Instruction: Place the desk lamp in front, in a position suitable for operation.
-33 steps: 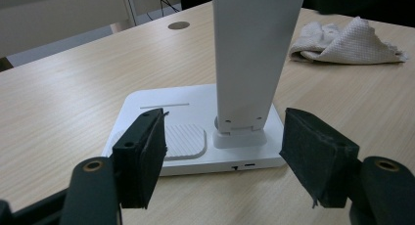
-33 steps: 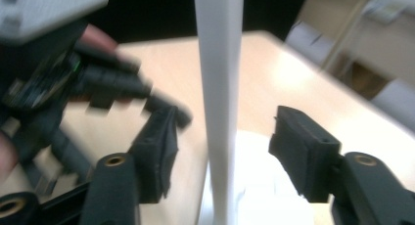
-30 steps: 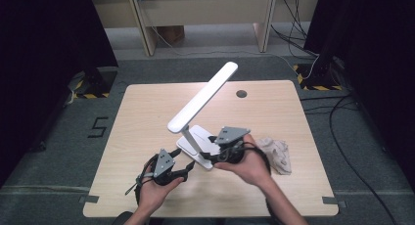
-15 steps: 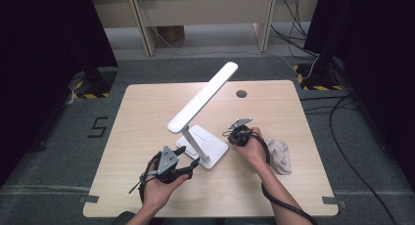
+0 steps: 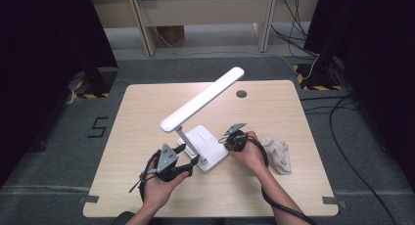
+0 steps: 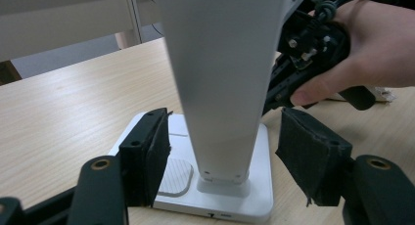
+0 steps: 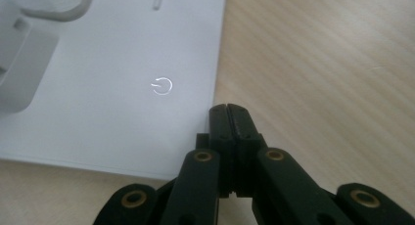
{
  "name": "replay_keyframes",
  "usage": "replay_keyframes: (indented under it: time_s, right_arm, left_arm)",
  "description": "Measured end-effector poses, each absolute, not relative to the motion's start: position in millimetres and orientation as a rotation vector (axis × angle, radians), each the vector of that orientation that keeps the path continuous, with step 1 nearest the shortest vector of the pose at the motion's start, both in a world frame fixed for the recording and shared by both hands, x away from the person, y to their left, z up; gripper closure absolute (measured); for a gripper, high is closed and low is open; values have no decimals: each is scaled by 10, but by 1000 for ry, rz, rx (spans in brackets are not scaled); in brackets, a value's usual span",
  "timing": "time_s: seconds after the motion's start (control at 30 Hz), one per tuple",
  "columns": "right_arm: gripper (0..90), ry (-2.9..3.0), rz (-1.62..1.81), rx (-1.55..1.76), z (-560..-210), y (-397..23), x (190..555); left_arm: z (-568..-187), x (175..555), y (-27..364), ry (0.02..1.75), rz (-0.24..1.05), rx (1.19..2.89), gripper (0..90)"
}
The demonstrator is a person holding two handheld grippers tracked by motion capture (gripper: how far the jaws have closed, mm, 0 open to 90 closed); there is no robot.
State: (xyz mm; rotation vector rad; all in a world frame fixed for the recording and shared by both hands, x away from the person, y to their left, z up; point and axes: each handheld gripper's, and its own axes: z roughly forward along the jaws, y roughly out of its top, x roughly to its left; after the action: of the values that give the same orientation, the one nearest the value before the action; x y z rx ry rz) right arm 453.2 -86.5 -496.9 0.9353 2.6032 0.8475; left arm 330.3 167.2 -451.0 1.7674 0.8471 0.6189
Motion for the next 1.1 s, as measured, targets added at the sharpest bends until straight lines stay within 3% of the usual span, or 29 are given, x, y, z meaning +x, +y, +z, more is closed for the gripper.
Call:
replay_keyframes:
  time_s: [0.47,0.73,0.87,1.1]
  right_arm:
    - [881,2707,816,824,-4895,-727,4198]
    - [711,2690,822,805,-4760,-840,4184]
    - [626,2565,801,915,-4660,-1271,4223]
    - [583,2413,870,1116,-4635,-1896,4047]
  left_arm:
    - [-4510,3363,1844,908,669,1732,488]
    - [-4536,3378,1889,913,665,1708,563]
    - [-4548,3389,1899,907,659,1700,565]
    - [-4562,3392,1929,907,656,1685,569]
